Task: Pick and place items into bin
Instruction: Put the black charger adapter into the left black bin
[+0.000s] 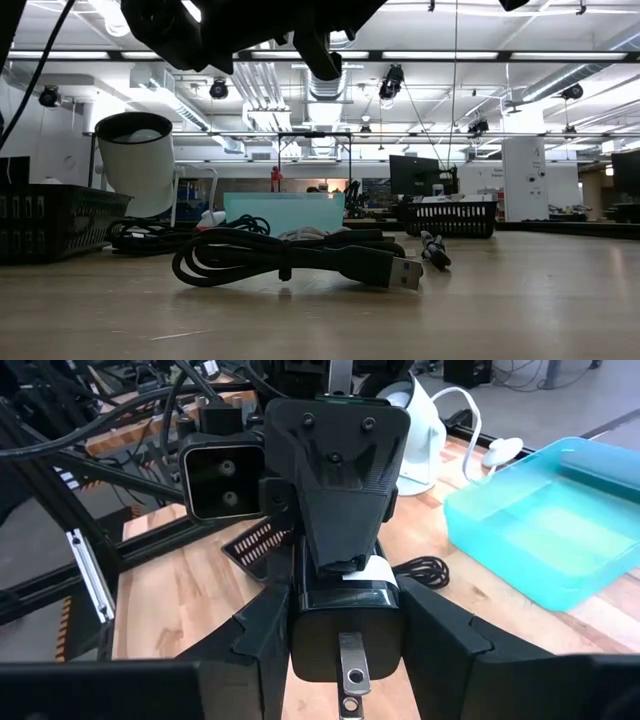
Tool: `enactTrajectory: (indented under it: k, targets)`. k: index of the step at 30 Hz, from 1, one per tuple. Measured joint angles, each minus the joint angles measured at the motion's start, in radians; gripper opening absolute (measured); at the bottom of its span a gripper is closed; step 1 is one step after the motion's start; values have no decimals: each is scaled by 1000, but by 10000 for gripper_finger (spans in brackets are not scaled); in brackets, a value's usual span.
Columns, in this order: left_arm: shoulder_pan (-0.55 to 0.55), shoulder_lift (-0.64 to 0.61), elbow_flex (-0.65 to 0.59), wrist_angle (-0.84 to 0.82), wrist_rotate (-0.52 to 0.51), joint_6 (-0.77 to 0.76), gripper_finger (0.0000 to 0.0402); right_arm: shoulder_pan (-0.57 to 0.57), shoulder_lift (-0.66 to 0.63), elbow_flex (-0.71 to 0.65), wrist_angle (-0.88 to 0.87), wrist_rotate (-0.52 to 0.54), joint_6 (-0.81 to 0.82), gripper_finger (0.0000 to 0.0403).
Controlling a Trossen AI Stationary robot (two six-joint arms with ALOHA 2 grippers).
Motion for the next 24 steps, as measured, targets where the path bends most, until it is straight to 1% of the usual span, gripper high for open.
enactTrajectory:
  k: [7, 8, 9, 12, 14, 17, 19, 21, 24]
  targets:
    - [0, 0, -3, 2, -1, 2, 134, 0, 0, 0, 0, 0, -16, 136]
    - [0, -1, -4, 2, -2, 2, 134, 0, 0, 0, 0, 0, -16, 140]
    - [0, -2, -5, 2, -3, -1, 134, -1, 0, 0, 0, 0, -18, 155]
    - [0, -2, -13, -18, -5, -21, 134, -2, -6, 2, 0, 20, -30, 222]
    - [0, -2, -17, -18, -25, -20, 134, -1, -15, 2, -4, 33, -30, 260]
    - [0, -2, -20, -9, -52, -18, 134, -1, -45, 2, -34, 34, -29, 291]
    - [0, -2, -28, -11, -57, -18, 134, -1, -81, 2, -50, 39, -26, 296]
    - [0, -3, -35, -9, -59, -18, 134, 1, -117, 2, -75, 72, -27, 295]
    - [-3, -11, -49, -11, -97, -16, 134, 15, -168, -1, -152, 140, -28, 288]
